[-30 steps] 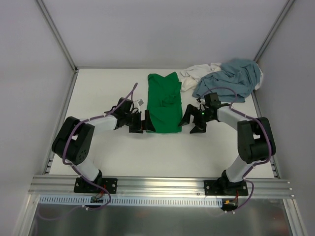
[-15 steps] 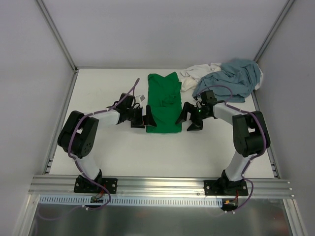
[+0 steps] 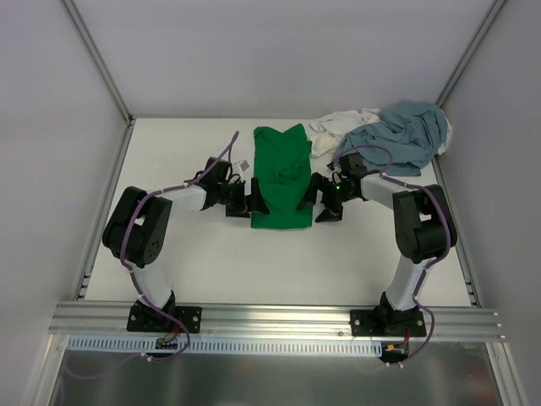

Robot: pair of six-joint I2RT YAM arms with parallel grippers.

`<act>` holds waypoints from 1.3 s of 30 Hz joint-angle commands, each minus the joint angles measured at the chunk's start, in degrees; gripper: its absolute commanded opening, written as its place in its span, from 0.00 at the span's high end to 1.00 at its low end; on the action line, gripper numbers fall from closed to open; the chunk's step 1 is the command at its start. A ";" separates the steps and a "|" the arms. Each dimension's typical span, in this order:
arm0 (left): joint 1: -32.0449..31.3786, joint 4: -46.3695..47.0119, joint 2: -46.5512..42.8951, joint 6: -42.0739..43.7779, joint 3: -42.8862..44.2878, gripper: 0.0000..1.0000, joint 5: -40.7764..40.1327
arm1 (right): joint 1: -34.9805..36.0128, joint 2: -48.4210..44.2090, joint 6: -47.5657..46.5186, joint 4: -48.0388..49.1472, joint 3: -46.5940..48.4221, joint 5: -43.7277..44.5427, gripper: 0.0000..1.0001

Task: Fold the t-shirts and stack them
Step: Grab one side of the 2/3 rectangular tshirt with both arms

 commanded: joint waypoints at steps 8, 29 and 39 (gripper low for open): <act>0.53 -1.29 2.05 0.82 -0.09 0.08 1.83 | 0.49 0.99 0.71 1.70 1.31 -1.19 0.06; 0.45 0.81 2.22 -2.52 -2.82 0.10 3.59 | 1.28 1.69 3.61 5.39 -0.97 -2.77 0.42; 0.36 3.89 5.65 -5.07 -1.50 0.69 8.16 | 1.37 1.96 4.13 5.57 -1.24 -3.12 0.77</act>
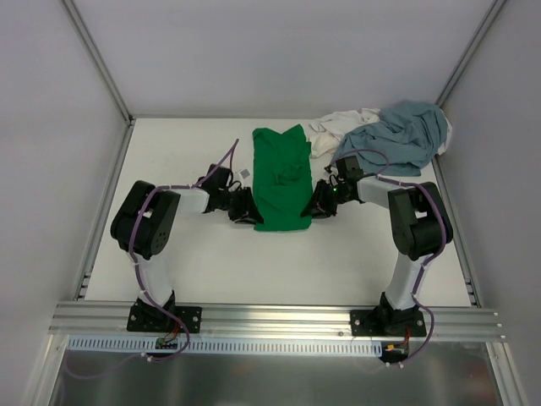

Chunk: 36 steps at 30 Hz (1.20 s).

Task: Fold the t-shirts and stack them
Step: Grab one side of the 2/3 rectangular tshirt with both arms

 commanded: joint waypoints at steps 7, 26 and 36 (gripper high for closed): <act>0.12 -1.51 2.92 -0.06 3.15 1.00 2.46 | 0.41 -0.82 0.38 0.47 -0.47 -1.44 0.90; -2.08 -6.08 -13.66 -2.52 -7.57 1.00 3.07 | 2.96 -9.78 -0.15 -1.63 -12.25 -2.76 0.92; -4.98 -12.94 -25.99 -5.95 -16.27 1.00 2.28 | 5.07 -17.34 0.29 -4.88 -18.93 -3.99 0.93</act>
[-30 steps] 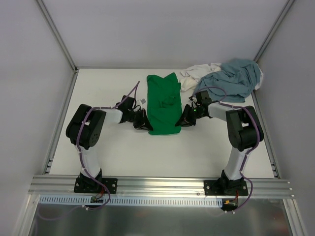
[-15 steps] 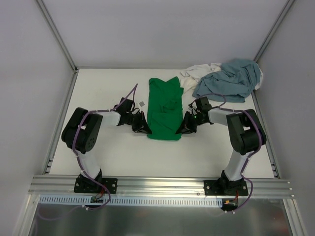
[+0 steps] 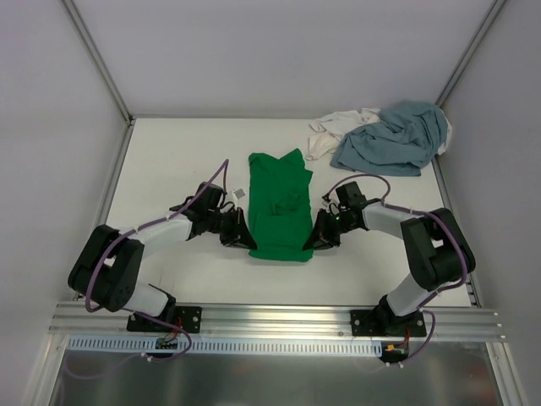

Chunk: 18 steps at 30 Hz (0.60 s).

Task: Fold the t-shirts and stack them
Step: Grab one side of the 2/3 rectangular tshirt with both arms, then fold the long partially folded tshirt into a neat square

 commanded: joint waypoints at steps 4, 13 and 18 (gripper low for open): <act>-2.41 -1.57 -4.77 -4.54 -5.03 1.00 -0.15 | 1.01 -5.07 -0.04 -3.05 -3.73 -0.93 0.92; -4.69 0.10 -1.09 -5.16 -2.22 1.00 -0.68 | 1.53 -3.40 -0.13 -4.28 -1.62 -0.49 0.42; -5.31 0.28 -0.03 -4.98 -1.34 1.00 -0.68 | 1.62 -3.49 -0.13 -5.07 -1.27 -0.40 0.01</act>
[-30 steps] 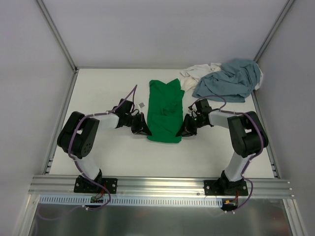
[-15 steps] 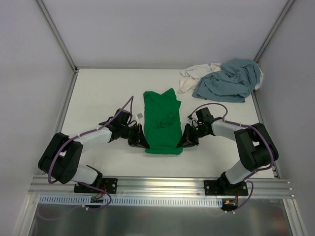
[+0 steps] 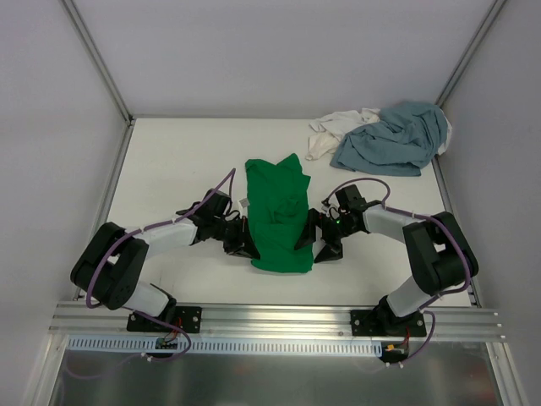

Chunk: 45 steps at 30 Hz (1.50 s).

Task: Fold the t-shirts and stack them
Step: Fold the long partially folded tshirt into a neat square

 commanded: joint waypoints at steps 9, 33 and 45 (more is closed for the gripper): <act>-0.70 0.52 0.54 -0.61 1.59 1.00 0.00 | 0.50 -5.07 1.45 -0.85 -3.60 1.41 0.00; -0.78 -0.80 1.15 1.50 3.87 1.00 -0.44 | 8.42 -3.42 11.65 11.01 -6.60 3.79 0.31; -0.78 -1.94 1.42 3.08 4.57 1.00 0.27 | 8.94 -4.73 11.13 8.39 -5.46 5.11 0.99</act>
